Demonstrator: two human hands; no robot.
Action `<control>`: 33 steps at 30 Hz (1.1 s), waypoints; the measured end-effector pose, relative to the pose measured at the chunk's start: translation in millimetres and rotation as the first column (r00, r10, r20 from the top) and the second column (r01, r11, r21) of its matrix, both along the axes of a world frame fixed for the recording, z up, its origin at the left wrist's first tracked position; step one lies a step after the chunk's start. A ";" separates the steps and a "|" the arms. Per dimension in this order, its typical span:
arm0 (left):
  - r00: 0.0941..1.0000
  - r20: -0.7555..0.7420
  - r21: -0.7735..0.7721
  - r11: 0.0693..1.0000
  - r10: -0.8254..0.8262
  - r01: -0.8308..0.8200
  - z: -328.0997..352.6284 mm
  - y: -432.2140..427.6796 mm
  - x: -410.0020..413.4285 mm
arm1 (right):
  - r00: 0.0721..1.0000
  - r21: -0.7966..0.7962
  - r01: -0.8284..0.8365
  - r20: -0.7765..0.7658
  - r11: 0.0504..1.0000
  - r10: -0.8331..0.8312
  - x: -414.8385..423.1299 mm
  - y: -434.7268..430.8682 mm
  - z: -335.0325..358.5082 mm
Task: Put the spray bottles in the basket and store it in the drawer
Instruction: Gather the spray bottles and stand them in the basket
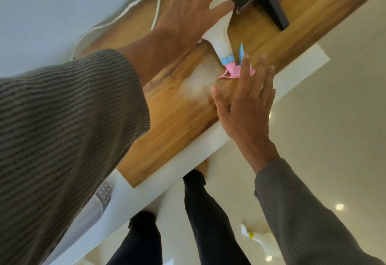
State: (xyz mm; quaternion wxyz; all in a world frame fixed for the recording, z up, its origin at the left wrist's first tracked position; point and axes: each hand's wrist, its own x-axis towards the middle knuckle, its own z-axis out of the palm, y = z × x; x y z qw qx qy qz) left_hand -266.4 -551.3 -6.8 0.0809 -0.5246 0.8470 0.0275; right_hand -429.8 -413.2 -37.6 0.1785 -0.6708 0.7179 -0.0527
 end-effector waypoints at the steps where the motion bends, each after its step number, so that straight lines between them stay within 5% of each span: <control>1: 0.999 -0.014 0.010 0.999 0.039 -0.039 0.1 7.8 2.6 | 1.000 -0.019 0.006 0.023 1.000 -0.006 2.1 2.8 0.8; 6: 0.894 -0.195 0.107 0.915 0.404 -0.390 1.5 80.8 32.9 | 0.962 -0.231 0.132 0.263 0.964 -0.069 27.1 27.1 18.2; 11: 0.471 -0.522 0.248 0.655 0.710 -0.713 10.7 190.9 68.4 | 0.738 -0.051 0.221 0.662 0.974 -0.133 75.1 57.8 52.4; 15: 0.159 -0.686 0.310 0.482 0.710 -0.819 25.3 280.9 91.6 | 0.636 -0.080 0.000 0.769 0.997 0.062 130.9 100.5 79.0; 19: -0.025 -0.765 0.340 0.370 0.644 -0.864 32.3 355.3 120.9 | 0.532 -0.111 -0.132 0.830 0.985 0.165 190.1 148.3 92.3; 23: -0.042 -0.741 0.321 0.299 0.671 -0.899 38.9 404.3 156.4 | 0.547 -0.170 -0.229 0.792 0.959 0.271 238.3 181.3 101.8; 27: 0.074 -0.661 0.272 0.331 0.746 -0.904 38.6 430.1 187.8 | 0.624 -0.267 -0.330 0.658 0.905 0.422 276.9 201.8 102.1; 33: 0.082 -0.616 0.334 0.353 0.784 -0.874 27.2 426.5 218.5 | 0.656 -0.231 -0.362 0.625 0.903 0.423 304.3 214.2 88.6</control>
